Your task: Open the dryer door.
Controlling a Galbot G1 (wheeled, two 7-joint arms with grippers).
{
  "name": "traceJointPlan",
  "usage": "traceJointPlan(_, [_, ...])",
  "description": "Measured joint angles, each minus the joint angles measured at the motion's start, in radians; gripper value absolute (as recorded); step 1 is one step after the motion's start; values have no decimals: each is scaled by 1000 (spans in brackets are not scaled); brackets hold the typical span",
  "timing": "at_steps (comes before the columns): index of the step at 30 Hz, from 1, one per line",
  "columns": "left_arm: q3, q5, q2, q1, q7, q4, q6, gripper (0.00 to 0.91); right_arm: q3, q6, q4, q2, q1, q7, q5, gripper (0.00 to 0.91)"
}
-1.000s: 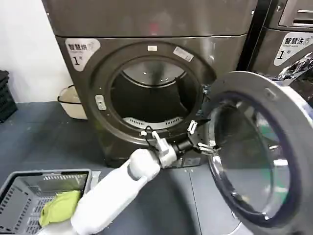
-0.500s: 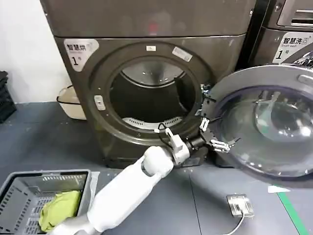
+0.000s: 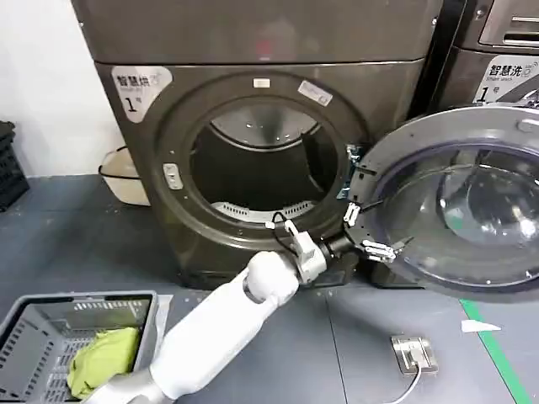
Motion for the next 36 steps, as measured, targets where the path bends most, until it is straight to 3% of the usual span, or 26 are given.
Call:
traceJointPlan(9, [1,1,-1,3,1,-4,2,907,0,-5,4,1,-1,-1,1,907])
traceJointPlan(14, [-9,-13,28,28,-13,-48,65,907,10,-22,20,4,-9,-2,17,907])
traceJointPlan(26, [-147,-18,338,223,-83,-382,165,907,4,-47,66,18,2,-5,22,907])
traceJointPlan(36, [-422,-48,570,500,-128,-582,257,907,23,-97,108,-14,13,-18,18,907])
